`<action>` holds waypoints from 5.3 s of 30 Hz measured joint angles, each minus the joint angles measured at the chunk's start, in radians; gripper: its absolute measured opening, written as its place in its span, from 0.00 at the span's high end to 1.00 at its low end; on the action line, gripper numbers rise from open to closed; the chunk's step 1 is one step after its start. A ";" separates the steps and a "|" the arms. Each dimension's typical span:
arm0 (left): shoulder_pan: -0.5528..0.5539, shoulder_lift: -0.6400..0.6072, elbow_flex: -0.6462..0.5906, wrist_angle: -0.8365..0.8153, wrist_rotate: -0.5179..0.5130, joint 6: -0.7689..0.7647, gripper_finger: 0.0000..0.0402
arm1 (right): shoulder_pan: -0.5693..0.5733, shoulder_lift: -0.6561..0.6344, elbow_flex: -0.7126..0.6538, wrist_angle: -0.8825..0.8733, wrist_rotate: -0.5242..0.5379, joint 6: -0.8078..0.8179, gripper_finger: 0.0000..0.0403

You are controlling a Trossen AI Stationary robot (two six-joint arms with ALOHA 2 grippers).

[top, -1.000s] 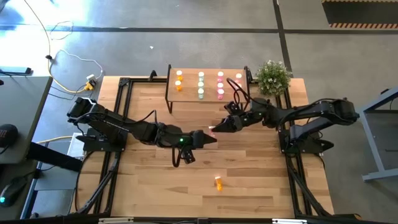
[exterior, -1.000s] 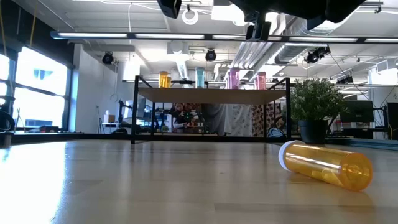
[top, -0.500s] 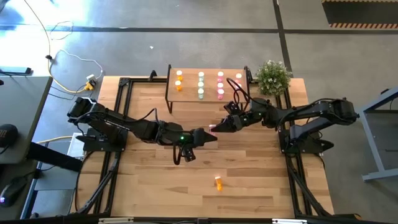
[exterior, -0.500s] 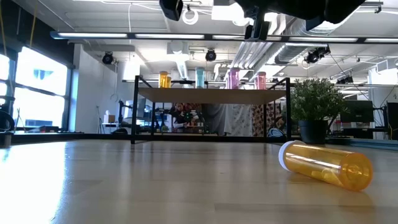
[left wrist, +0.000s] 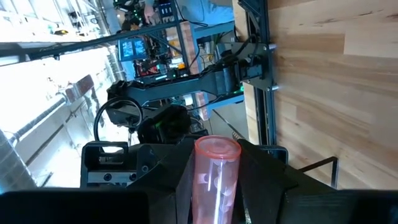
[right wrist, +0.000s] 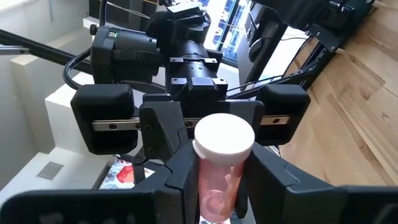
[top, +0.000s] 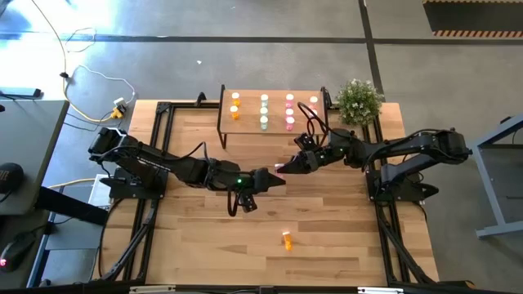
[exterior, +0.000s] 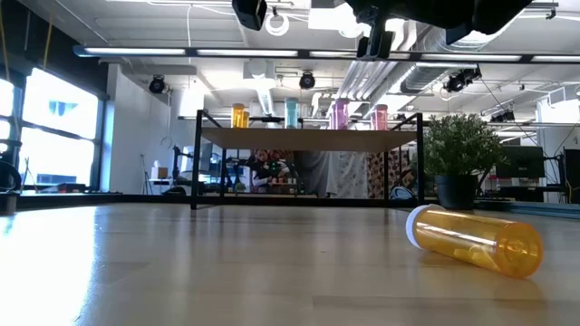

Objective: Pick and place medicine bottles onto shelf by color
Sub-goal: Put the pink pill bottle aligned with the other pink pill bottles

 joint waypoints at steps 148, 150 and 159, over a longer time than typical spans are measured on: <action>0.304 -0.174 0.000 -0.308 -0.057 -1.759 0.54 | -0.133 -0.193 -0.282 -0.231 1.137 -0.981 0.76; 0.304 -0.174 0.000 -0.308 -0.057 -1.759 0.54 | -0.122 -0.193 -0.282 -0.230 1.139 -0.967 0.76; 0.303 -0.174 0.000 -0.308 -0.057 -1.759 0.54 | -0.031 -0.193 -0.125 -0.516 1.220 -0.922 0.76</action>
